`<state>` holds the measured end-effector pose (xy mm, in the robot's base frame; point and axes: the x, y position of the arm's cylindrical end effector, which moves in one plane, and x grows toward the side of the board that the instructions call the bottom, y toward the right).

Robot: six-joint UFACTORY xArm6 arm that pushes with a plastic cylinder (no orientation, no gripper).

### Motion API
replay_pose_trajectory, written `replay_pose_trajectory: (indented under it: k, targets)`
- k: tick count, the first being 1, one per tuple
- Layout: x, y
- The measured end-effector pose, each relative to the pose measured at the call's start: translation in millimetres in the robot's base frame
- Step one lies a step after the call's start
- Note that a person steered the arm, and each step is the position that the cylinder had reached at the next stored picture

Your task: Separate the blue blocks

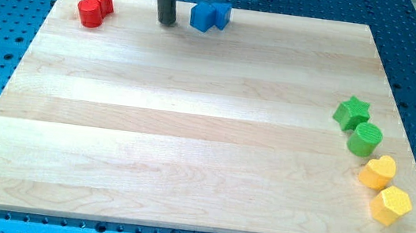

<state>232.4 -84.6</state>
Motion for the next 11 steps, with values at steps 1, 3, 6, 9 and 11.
replay_pose_trajectory:
  k: [1,3,6,9,11]
  targets:
    - [-2,45]
    - [14,71]
    - [-16,87]
    - [24,186]
    - [25,133]
